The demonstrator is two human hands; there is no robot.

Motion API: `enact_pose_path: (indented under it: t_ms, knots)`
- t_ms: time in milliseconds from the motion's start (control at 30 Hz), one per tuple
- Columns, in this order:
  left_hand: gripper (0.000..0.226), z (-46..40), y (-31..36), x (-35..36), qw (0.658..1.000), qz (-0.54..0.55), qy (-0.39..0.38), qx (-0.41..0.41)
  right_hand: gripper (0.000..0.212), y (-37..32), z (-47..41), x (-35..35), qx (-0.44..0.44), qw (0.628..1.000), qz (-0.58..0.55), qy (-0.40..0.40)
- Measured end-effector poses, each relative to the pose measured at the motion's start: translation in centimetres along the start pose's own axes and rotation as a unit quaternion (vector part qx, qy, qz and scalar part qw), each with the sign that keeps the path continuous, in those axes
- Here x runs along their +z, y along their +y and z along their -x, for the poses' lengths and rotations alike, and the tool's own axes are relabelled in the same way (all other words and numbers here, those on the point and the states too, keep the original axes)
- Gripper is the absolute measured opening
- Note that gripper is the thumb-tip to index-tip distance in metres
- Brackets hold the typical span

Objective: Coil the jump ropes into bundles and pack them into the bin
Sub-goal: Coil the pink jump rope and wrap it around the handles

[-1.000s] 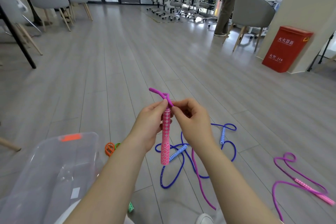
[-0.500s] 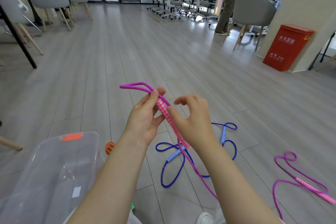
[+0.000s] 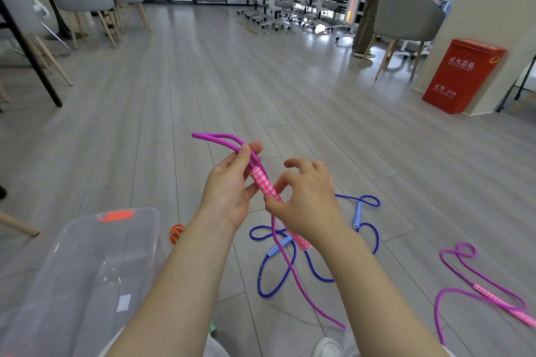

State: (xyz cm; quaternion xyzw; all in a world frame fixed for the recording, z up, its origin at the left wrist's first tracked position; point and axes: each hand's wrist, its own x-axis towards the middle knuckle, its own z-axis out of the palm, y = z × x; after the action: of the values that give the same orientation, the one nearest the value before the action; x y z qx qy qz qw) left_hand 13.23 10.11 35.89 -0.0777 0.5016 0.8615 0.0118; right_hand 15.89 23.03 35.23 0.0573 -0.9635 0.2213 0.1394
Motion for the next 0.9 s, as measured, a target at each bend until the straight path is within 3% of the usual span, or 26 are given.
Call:
enact_pose_path:
  t_ms: [167,233,333,400,500,633,767,833,900]
  knots:
    - [0.023,0.4,-0.7,0.9,1.0,-0.008,-0.005,-0.014,0.024,0.9,0.0,-0.3,0.013,0.994,0.033,-0.107]
    - [0.025,0.5,-0.7,1.2,0.999,-0.001,-0.031,-0.01,0.033,1.4,-0.1,-0.7,0.057,0.987,-0.065,-0.136]
    - [0.026,0.6,0.1,1.1,0.996,0.008,-0.092,-0.007,0.046,1.9,-0.1,-1.7,0.132,0.922,-0.298,-0.21]
    - [0.027,0.7,0.4,1.1,0.994,0.016,-0.11,-0.016,0.036,2.4,-0.2,-2.2,0.11,0.902,-0.321,-0.266]
    - [0.027,0.4,0.6,0.8,0.992,0.052,-0.107,-0.033,0.019,2.9,0.0,-2.9,0.082,0.914,-0.266,-0.294]
    - [0.03,-1.5,1.5,-0.9,0.993,0.12,-0.013,-0.012,0.014,5.1,0.2,-4.6,0.102,0.933,-0.211,-0.273]
    - [0.031,-3.0,3.2,-3.8,0.96,0.237,0.138,0.05,0.018,7.9,0.9,-7.1,0.171,0.937,-0.22,-0.211]
    - [0.03,-3.0,3.4,-4.2,0.96,0.195,0.179,0.088,0.018,8.6,0.9,-7.5,0.203,0.939,-0.249,-0.127]
    - [0.031,-2.6,2.9,-3.4,0.975,0.054,0.175,0.123,0.014,8.0,0.4,-7.2,0.192,0.937,-0.289,-0.043]
